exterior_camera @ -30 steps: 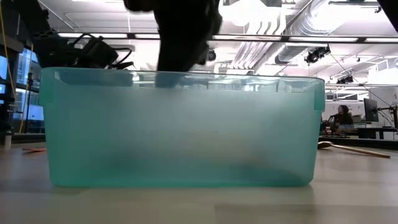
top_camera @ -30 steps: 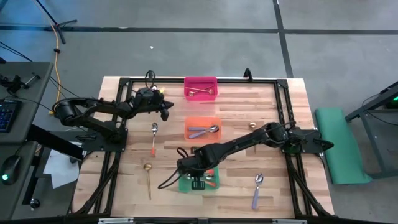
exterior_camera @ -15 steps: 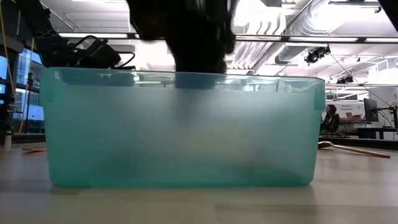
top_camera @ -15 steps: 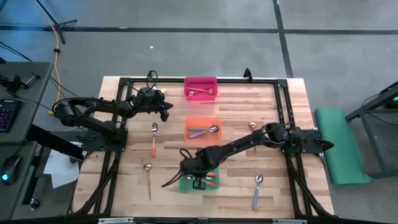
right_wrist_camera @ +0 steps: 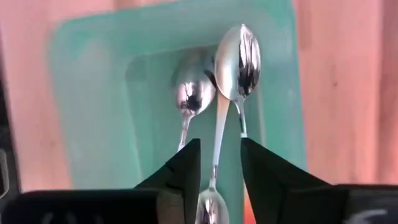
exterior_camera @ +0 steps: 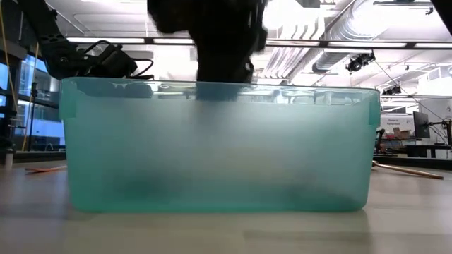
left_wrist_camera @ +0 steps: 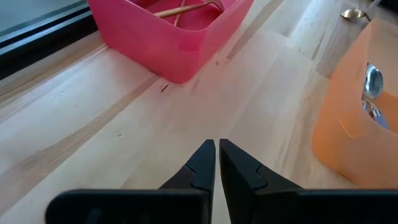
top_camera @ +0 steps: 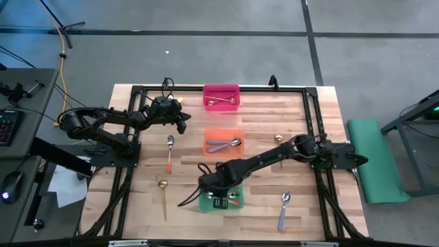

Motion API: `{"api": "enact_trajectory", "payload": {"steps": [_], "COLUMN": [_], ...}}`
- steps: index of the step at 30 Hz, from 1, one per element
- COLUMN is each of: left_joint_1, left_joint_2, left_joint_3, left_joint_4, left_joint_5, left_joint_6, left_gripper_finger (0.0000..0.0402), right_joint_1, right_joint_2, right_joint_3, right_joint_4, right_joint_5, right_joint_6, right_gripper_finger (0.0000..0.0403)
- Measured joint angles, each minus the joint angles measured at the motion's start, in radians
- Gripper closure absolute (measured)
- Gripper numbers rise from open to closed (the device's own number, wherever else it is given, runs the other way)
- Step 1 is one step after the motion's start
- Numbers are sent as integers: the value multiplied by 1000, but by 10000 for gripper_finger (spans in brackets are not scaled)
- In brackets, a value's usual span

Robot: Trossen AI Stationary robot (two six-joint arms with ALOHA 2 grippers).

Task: Sort silverware by color (type)
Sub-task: Put the top violet spoon into the orange bin

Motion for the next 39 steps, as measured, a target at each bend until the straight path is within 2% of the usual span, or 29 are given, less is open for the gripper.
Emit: {"api": "enact_trajectory", "payload": {"steps": [2, 6, 10, 13, 19, 24, 30, 39], "left_joint_1": [0, 0, 0, 0, 0, 0, 0, 0], "left_joint_2": [0, 0, 0, 0, 0, 0, 0, 0], "left_joint_3": [0, 0, 0, 0, 0, 0, 0, 65], "left_joint_4": [-1, 2, 6, 8, 10, 8, 5, -99], "left_joint_5": [0, -1, -2, -2, -2, -1, 4, -33], "left_joint_6": [1, 6, 23, 25, 26, 32, 26, -54], "left_gripper_finger": [383, 383, 383, 383, 383, 383, 383, 383], "right_joint_1": [6, 9, -10, -37, -108, -173, -240, -300], "right_joint_2": [-31, -83, -96, -97, -119, -277, -558, -904], "right_joint_3": [12, 15, 15, -21, -184, -417, -816, -1314], "right_joint_4": [-28, -50, -34, 49, 257, 487, 860, 1270], "right_joint_5": [30, 96, 133, 92, -30, -51, -50, 125], "right_joint_6": [-48, -139, -232, -303, -415, -452, -422, -360], "right_gripper_finger": [327, 391, 385, 397, 402, 402, 403, 403]}}
